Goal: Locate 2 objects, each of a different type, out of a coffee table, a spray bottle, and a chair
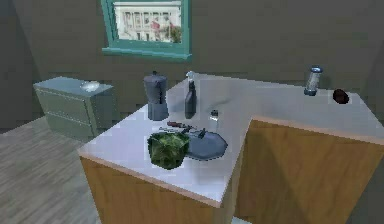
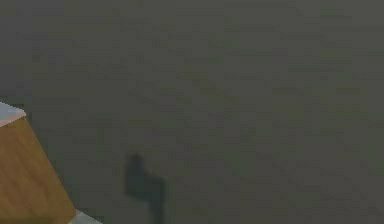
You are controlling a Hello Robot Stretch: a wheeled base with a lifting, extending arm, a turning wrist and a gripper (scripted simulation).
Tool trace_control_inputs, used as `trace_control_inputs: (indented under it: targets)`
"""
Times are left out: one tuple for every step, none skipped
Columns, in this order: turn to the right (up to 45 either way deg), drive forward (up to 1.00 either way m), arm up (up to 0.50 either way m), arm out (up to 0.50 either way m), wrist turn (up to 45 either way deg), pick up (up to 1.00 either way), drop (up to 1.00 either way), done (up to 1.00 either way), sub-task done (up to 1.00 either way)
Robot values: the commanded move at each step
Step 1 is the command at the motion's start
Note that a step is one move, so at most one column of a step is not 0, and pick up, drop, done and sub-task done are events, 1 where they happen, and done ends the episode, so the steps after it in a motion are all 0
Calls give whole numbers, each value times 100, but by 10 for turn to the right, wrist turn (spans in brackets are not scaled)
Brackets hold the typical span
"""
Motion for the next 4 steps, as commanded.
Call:
trace_control_inputs:
  targets:
    - [-450, 0, 0, 0, 0, 0, 0, 0, 0]
    - [-210, 0, 0, 0, 0, 0, 0, 0, 0]
    - [0, 100, 0, 0, 0, 0, 0, 0, 0]
    - [-30, 0, 0, 0, 0, 0, 0, 0, 0]
